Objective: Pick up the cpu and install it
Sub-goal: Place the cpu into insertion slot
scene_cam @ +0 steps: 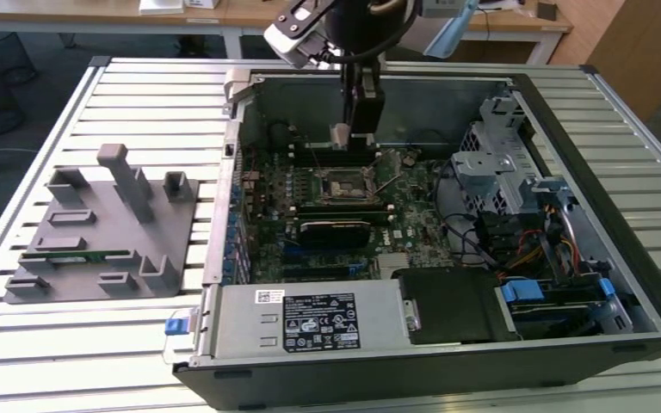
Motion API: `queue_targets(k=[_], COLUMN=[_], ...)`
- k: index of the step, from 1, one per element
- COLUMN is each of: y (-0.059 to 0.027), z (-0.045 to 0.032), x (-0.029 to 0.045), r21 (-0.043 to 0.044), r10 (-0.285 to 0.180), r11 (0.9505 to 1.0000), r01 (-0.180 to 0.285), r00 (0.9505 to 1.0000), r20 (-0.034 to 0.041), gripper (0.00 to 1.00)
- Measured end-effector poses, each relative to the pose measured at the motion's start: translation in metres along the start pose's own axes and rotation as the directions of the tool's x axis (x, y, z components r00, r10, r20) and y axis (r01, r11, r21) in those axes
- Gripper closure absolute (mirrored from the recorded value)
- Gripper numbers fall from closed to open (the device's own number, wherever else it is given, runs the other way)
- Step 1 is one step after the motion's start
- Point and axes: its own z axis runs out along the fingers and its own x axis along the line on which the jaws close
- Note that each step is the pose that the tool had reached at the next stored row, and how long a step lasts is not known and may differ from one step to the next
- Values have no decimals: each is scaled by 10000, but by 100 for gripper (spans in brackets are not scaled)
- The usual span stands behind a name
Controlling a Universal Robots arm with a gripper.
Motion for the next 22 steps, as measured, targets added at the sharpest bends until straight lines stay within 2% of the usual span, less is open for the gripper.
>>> queue_targets(k=[7,14,22], y=[112,148,148], z=[123,244,389], x=[155,318,353], r21=[3,3,2], r10=[0,0,-18], r11=[10000,10000,10000], r01=[0,0,18], r00=[10000,10000,10000], r20=[-1,-2,-1], gripper=[47,47,47])
